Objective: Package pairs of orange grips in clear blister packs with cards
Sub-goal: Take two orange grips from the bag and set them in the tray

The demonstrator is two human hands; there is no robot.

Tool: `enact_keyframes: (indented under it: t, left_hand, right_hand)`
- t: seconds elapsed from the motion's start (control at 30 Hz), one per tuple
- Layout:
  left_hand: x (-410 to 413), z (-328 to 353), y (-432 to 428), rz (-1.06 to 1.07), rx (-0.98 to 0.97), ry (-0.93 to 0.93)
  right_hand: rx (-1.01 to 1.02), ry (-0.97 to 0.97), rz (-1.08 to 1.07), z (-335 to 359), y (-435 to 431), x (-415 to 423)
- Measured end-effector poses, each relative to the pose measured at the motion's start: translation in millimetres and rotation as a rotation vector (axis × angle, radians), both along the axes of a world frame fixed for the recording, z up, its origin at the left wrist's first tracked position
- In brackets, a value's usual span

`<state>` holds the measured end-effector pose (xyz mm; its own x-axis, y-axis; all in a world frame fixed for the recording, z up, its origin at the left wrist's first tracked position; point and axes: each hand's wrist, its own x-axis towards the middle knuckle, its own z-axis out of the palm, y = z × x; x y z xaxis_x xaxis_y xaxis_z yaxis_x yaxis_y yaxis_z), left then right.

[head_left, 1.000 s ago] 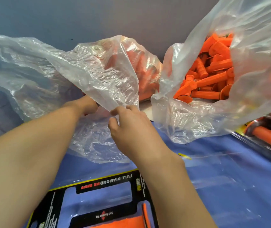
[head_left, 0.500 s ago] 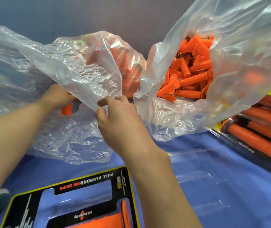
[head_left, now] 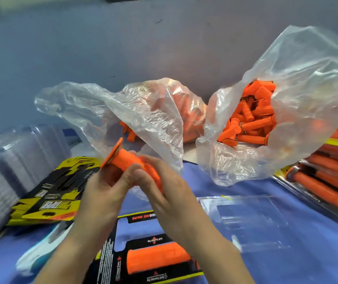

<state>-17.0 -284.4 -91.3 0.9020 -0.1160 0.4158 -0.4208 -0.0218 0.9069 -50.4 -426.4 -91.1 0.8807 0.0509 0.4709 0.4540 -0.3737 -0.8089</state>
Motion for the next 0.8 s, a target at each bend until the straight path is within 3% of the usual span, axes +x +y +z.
enact_keyframes:
  t: [0.1,0.2,0.33,0.4,0.57,0.8]
  left_hand:
    - [-15.2,-8.7,-11.2,-0.029,-0.054,0.038]
    - [-15.5,-11.2,-7.5,-0.095,-0.099,0.111]
    - [-3.2,-21.3,9.7,0.258,0.414,0.089]
    - [-1.0,-26.4,13.9,0.360,0.519,-0.018]
    - [-4.4,-32.0,6.6,0.376,0.414,-0.328]
    - [-7.0,-32.3,9.6,0.473,0.452,-0.423]
  right_hand:
    - [0.054,0.034,0.034,-5.1,-6.9,-10.5]
    - [-0.026,0.054,0.009,-5.5,-14.6,-11.2]
    - [-0.199,0.063,-0.099,-14.5,-15.9,-12.5]
    - [-0.281,0.067,-0.156,-17.9,-18.8,-12.7]
    - [-0.270,0.058,-0.157,-22.7,-16.5,-10.7]
    - [-0.201,0.051,-0.117,-21.1,-6.1,-15.2]
